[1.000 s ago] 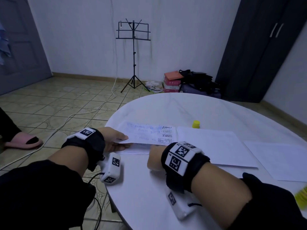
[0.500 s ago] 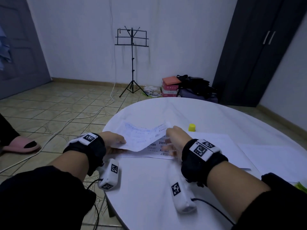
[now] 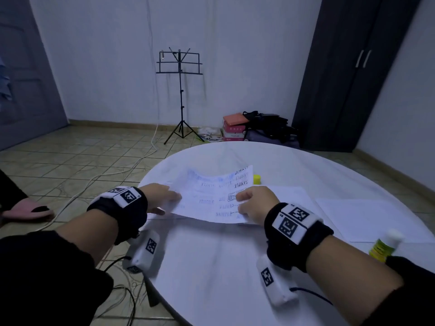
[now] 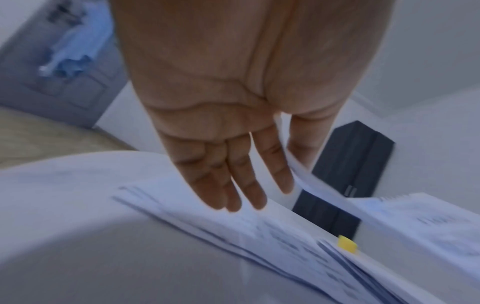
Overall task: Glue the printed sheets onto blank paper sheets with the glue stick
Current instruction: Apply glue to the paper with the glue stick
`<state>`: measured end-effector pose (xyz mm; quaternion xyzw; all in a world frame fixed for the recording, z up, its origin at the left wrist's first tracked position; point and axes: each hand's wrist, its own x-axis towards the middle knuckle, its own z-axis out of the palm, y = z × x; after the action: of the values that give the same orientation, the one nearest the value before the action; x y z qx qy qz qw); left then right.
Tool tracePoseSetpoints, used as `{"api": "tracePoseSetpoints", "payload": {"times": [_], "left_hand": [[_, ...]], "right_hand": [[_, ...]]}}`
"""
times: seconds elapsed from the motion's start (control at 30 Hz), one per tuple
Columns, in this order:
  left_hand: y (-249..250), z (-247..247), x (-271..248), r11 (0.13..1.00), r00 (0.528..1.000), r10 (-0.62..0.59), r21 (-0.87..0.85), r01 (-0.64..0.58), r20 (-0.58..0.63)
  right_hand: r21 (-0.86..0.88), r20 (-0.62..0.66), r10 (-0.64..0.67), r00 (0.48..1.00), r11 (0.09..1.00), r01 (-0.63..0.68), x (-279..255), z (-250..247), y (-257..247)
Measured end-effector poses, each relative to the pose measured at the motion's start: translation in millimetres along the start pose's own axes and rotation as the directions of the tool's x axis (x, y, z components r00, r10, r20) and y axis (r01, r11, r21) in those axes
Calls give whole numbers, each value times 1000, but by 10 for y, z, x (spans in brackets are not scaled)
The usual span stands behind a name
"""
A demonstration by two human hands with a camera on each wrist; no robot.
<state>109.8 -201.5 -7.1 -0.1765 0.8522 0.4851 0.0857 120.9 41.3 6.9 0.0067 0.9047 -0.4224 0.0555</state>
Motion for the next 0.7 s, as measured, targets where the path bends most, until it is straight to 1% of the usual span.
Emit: {"api": "tracePoseSetpoints", "payload": {"times": [0.07,0.13,0.2,0.27,0.33,0.4,0.53,0.6,0.63,0.7], "left_hand": [[110,63,-167,970,992,123,211,-120,-5],[195,180,-331,931,979,201,305,-201,31],[258,361,-566,880,958,264,380,-286,110],[309,589,-810,808,925,301,454,-377,231],[327,818,-972,753,895,295,496,-433,334],[345,1045,-1082,713,882,263,536,-451,391],[360,1388,-1185,622,893,203,651,-435,402],[362,1486,-1193,590,895,184,683,-431,406],[370,1518,-1204,572,896,174,698,-430,409],[390,1549,-1219,536,903,162,732,-420,398]], "right_hand": [[-8,12,8,1000,1000,-8,-149,-162,110],[-55,33,14,999,998,-12,-310,-347,252],[-139,59,43,997,990,-35,-495,-537,431],[-244,92,107,990,966,-82,-676,-707,628],[-345,129,158,979,933,-105,-841,-846,824],[-416,145,184,972,903,-109,-990,-963,987],[-413,125,215,969,899,-146,-1133,-1120,1249],[-442,143,237,961,884,-153,-1142,-1191,1341],[-479,147,258,955,863,-159,-1154,-1235,1365],[-548,105,311,945,811,-206,-1181,-1355,1409]]}}
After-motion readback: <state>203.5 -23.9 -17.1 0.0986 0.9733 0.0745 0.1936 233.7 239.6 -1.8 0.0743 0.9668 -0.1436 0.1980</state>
